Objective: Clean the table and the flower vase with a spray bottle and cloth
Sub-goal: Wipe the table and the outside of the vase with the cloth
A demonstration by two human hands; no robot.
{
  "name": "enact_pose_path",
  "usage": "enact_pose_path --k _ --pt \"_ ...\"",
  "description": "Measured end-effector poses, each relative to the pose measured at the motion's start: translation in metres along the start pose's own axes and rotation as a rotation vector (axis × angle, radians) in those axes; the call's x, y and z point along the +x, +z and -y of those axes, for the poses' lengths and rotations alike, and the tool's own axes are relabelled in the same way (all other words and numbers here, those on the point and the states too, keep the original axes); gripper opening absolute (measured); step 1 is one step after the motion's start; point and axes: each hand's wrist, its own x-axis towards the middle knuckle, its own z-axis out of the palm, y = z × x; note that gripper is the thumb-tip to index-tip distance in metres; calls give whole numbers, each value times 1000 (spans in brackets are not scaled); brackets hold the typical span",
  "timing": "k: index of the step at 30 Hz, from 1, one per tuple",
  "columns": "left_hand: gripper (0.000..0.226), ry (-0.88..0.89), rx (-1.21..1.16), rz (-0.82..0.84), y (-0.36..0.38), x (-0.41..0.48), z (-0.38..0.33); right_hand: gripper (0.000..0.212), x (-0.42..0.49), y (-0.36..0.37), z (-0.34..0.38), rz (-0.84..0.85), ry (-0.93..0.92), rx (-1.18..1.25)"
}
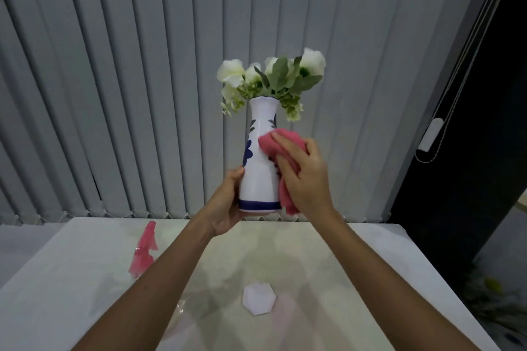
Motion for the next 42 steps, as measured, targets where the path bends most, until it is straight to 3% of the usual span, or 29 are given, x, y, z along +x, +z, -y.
enact_pose_path --k 3,5,10,14,16,19,23,26,33,38,42 --pt "99 45 83 73 1 -2 5 36 32 3 10 -18 67 55" --pt "113 67 92 96 1 -2 8 37 43 4 16 -42 108 107" --pt "112 120 88 80 -2 -1 5 38 26 0 19 -29 243 215" --pt "113 163 -13 -31 -6 -1 6 40 -17 3 6 31 257 215" --pt "107 155 -60 -48 -7 -1 6 46 -42 2 -2 72 173 164" --pt "80 119 -99 -38 -9 -4 4 46 -67 -7 -20 172 -86 27" --pt "112 52 -51 52 -10 -7 6 35 -59 -12 -24 208 -269 38" --pt "124 39 -60 99 -6 -5 8 34 -26 -9 -7 94 -190 46" --pt "103 103 87 150 6 -9 4 37 47 -9 25 -65 84 228" --pt "107 90 26 54 4 -9 1 39 38 -4 19 -8 226 367" --pt "113 73 51 44 -4 -11 1 45 6 -7 8 97 138 262"
